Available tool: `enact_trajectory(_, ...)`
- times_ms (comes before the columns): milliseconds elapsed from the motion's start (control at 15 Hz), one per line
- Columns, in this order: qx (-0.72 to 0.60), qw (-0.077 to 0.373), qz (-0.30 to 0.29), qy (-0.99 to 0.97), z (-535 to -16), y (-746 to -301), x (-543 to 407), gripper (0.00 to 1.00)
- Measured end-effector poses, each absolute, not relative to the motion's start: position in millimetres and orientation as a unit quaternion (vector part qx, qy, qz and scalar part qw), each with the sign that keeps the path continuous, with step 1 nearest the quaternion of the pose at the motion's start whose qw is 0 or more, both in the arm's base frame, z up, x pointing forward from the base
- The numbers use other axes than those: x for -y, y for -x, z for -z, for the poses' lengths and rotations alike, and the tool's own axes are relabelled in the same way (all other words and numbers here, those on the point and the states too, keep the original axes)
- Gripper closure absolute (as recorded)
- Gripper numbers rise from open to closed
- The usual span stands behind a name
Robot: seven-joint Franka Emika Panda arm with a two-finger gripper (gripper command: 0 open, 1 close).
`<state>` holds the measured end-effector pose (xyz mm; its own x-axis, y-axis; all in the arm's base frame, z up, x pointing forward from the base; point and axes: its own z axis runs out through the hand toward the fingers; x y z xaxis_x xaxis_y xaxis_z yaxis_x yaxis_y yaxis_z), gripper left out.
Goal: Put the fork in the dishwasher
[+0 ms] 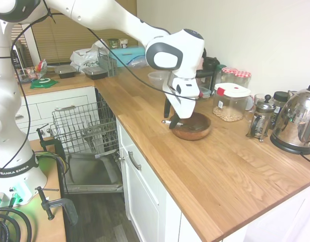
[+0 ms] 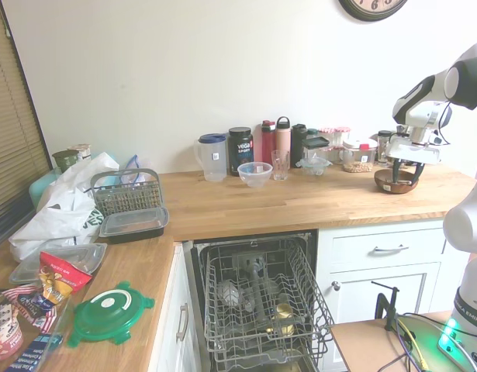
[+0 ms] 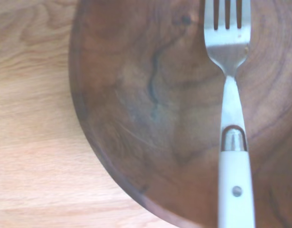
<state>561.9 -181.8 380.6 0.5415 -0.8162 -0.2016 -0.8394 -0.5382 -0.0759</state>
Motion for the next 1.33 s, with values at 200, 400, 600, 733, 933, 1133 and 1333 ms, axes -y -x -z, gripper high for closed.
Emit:
enact_trajectory(200, -0.474, 0.083, -0.072, 0.874, -379, -562, 183, 1.00)
enact_trajectory(400, -0.475, 0.086, -0.073, 0.873, -378, -563, 184, 1.00)
enact_trajectory(600, -0.476, 0.087, -0.074, 0.872, -377, -565, 184, 1.00)
enact_trajectory(733, -0.476, 0.089, -0.076, 0.871, -377, -565, 184, 1.00)
enact_trajectory(933, -0.475, 0.098, -0.077, 0.871, -382, -563, 193, 1.00)
enact_trajectory(1133, -0.474, 0.120, -0.074, 0.869, -399, -556, 210, 1.00)
enact_trajectory(1333, -0.472, 0.127, -0.064, 0.870, -419, -544, 220, 1.00)
